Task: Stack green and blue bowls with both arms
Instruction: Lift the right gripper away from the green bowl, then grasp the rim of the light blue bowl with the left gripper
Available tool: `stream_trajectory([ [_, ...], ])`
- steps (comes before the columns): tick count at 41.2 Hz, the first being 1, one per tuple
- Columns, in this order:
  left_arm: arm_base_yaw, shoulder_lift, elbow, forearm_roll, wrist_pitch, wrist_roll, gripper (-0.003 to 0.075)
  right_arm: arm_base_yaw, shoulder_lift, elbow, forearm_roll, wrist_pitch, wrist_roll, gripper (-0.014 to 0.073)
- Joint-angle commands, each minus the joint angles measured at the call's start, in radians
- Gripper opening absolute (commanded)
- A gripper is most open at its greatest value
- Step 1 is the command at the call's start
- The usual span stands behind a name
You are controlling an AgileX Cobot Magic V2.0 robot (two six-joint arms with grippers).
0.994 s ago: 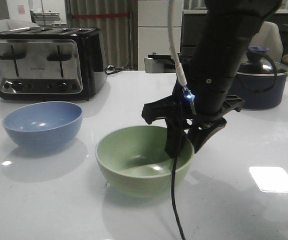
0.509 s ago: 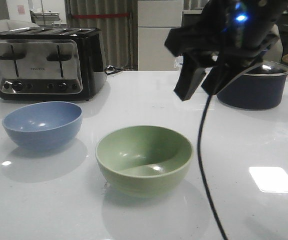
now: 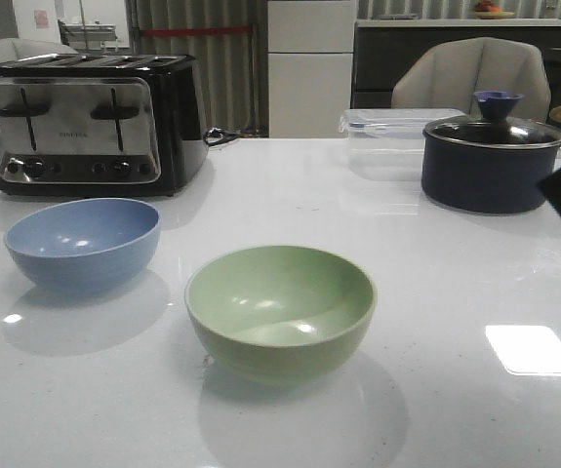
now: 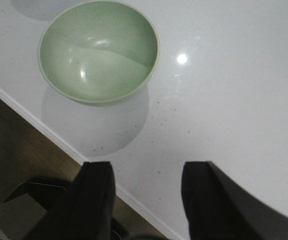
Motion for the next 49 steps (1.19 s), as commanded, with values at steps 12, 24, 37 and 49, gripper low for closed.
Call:
stream_trajectory([
  [12, -0.041, 0.372, -0.169, -0.015, -0.082, 0.007, 0.0618, 0.000, -0.162, 0.011, -0.008, -0.045, -0.015, 0.0434],
  [24, -0.041, 0.735, -0.377, -0.015, -0.091, 0.007, 0.0624, 0.000, -0.162, 0.011, -0.008, -0.043, -0.015, 0.0434],
  [37, -0.041, 1.040, -0.572, -0.015, -0.139, 0.007, 0.0623, 0.000, -0.162, 0.011, -0.008, -0.025, -0.015, 0.0434],
  [49, -0.041, 1.208, -0.669, -0.015, -0.145, 0.007, 0.0575, 0.000, -0.162, 0.011, -0.008, -0.025, -0.015, 0.0434],
])
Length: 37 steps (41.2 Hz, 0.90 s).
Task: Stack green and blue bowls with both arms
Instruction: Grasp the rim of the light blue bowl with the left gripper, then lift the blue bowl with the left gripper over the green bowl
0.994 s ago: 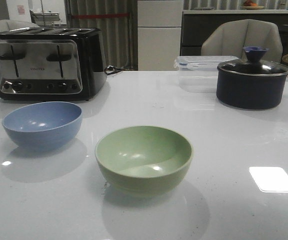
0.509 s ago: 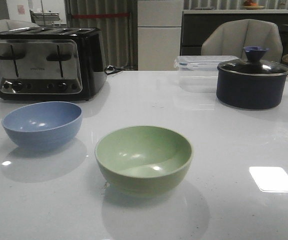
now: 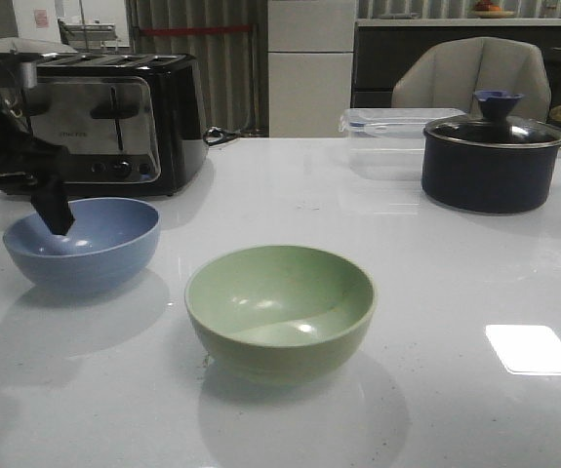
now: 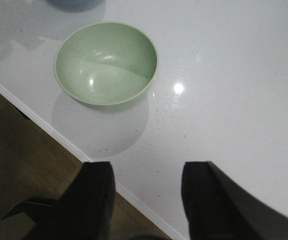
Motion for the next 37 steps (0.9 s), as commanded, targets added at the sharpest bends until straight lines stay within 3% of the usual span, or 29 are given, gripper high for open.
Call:
stream_trajectory([
  [1, -0.006, -0.017, -0.043, -0.011, -0.044, -0.001, 0.0557, 0.000, -0.005, -0.026, -0.008, -0.058, -0.010, 0.0434],
  [13, -0.006, -0.004, -0.043, -0.018, -0.035, -0.001, 0.0277, 0.000, -0.005, -0.026, -0.008, -0.058, -0.010, 0.0434],
  [21, -0.006, -0.011, -0.043, -0.018, -0.017, -0.001, 0.0141, 0.000, -0.005, -0.026, -0.008, -0.058, -0.010, 0.0434],
  [26, -0.006, -0.040, -0.043, -0.035, 0.008, -0.001, 0.0090, 0.000, -0.005, -0.026, -0.008, -0.058, -0.010, 0.0434],
  [37, -0.028, -0.204, -0.056, -0.090, 0.086, 0.003, 0.0093, 0.000, -0.005, -0.026, -0.008, -0.058, -0.010, 0.0434],
])
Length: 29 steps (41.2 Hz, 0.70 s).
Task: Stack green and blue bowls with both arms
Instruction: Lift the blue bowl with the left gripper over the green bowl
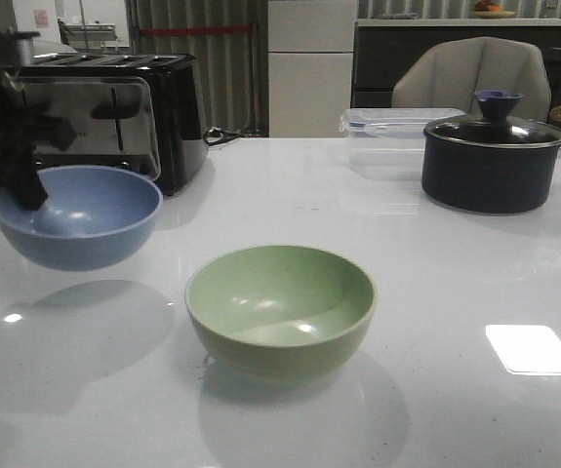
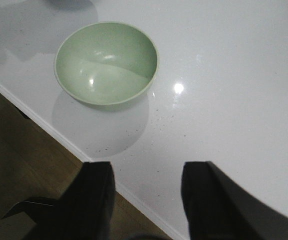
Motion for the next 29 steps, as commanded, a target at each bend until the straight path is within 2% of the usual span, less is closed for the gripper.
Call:
stream_trajectory([
  [1, -0.029, -0.125, -0.050, -0.034, 0.026, 0.001, 0.0093, 0.000, -0.005, -0.026, -0.007, -0.059, -0.010, 0.0434],
  [9, -0.123, -0.194, -0.098, -0.066, 0.104, 0.001, 0.0093, 0.000, -0.005, -0.026, -0.007, -0.059, -0.010, 0.0434],
  [23, -0.354, -0.143, -0.108, -0.105, 0.092, 0.001, 0.0093, 0.000, -0.005, -0.026, -0.007, -0.059, -0.010, 0.0434],
  [29, -0.405, -0.082, -0.108, -0.105, 0.088, 0.001, 0.0093, 0.000, -0.005, -0.026, -0.007, -0.059, -0.010, 0.0434],
])
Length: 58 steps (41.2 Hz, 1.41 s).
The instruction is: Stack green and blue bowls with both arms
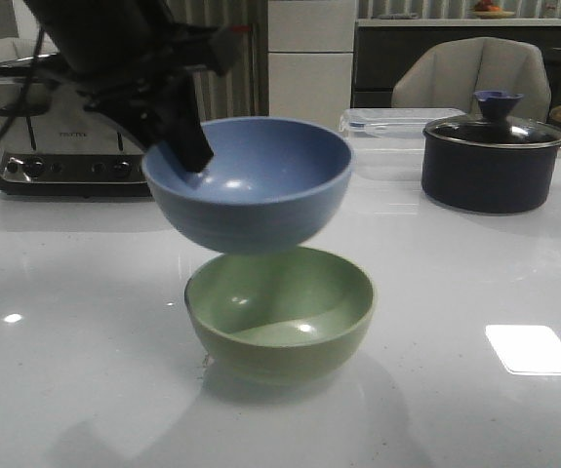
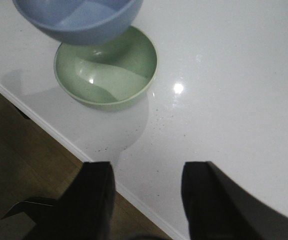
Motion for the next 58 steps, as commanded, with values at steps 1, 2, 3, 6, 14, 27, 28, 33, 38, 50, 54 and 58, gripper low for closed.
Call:
stream_trajectory([
  [1, -0.033, -0.004, -0.032, -0.020, -0.053, 0.001, 0.0093, 0.000, -0.005, -0.026, -0.006, -0.059, -0.010, 0.0434],
  [2, -0.039, 0.009, -0.032, -0.020, -0.055, 0.001, 0.0093, 0.000, -0.005, -0.026, -0.006, -0.059, -0.010, 0.0434],
  [3, -0.042, 0.019, -0.032, -0.020, -0.062, 0.001, 0.0093, 0.000, -0.005, -0.026, -0.006, -0.059, -0.010, 0.0434],
  [6, -0.052, 0.048, -0.032, -0.020, -0.081, 0.001, 0.0093, 0.000, -0.005, -0.026, -0.006, -0.059, -0.010, 0.0434],
  [14, -0.052, 0.109, -0.032, -0.025, -0.096, 0.001, 0.0094, 0.000, -0.005, -0.026, -0.006, -0.059, -0.010, 0.0434],
  [27, -0.052, 0.123, -0.032, -0.053, -0.094, 0.001, 0.0296, 0.000, -0.005, -0.026, -0.006, -0.059, -0.010, 0.0434],
  [28, -0.052, 0.123, -0.032, -0.053, -0.088, 0.001, 0.0307, 0.000, -0.005, -0.026, -0.006, -0.059, -0.010, 0.0434],
  [33, -0.052, 0.097, -0.032, -0.042, -0.082, 0.001, 0.0317, 0.000, -0.005, -0.026, -0.006, -0.059, -0.010, 0.0434],
  [38, -0.052, 0.032, -0.032, 0.008, -0.062, 0.001, 0.0317, 0.000, -0.005, -0.026, -0.006, -0.059, -0.010, 0.0434],
  [50, -0.052, -0.249, 0.105, 0.031, -0.055, 0.001, 0.0317, 0.000, -0.005, -0.026, -0.006, -0.059, -0.010, 0.0434],
  [54, -0.052, -0.372, 0.194, 0.048, -0.055, 0.001, 0.0317, 0.000, -0.005, -0.026, -0.006, -0.059, -0.010, 0.0434],
  [58, -0.052, -0.482, 0.273, 0.064, -0.057, 0.001, 0.0317, 0.000, -0.005, -0.026, -0.006, -0.059, -0.010, 0.0434],
])
